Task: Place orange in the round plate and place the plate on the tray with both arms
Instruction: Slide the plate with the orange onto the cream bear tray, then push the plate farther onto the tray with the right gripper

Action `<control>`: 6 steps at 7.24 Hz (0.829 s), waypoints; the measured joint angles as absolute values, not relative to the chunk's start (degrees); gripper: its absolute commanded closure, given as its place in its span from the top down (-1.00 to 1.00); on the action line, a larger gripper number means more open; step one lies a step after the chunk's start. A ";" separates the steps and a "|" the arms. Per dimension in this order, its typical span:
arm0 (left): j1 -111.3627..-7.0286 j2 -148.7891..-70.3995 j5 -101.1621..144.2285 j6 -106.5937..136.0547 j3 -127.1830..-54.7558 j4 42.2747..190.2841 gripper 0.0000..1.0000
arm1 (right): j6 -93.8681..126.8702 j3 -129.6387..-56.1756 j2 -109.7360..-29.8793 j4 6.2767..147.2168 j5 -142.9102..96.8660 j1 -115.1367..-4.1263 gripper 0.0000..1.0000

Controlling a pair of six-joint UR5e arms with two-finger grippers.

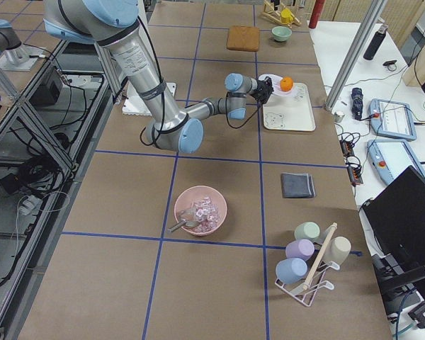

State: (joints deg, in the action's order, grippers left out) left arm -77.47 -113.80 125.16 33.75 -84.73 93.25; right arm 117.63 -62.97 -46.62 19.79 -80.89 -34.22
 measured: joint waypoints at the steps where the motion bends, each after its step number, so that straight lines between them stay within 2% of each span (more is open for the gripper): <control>1: -77.42 -113.86 125.16 33.75 -84.68 93.25 0.97 | 117.84 -60.02 -44.95 20.73 -80.93 -34.81 -1.00; 5: -77.32 -113.85 122.12 33.69 -84.65 93.25 0.97 | 118.18 -55.81 -43.76 21.20 -81.26 -36.53 -1.00; 6: -77.29 -113.96 121.09 33.69 -84.65 93.25 0.97 | 118.18 -55.49 -43.62 21.26 -81.59 -36.72 0.03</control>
State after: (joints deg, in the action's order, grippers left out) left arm -77.29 -113.96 121.09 33.69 -84.65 93.25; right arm 118.18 -55.49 -43.62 21.26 -81.59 -36.72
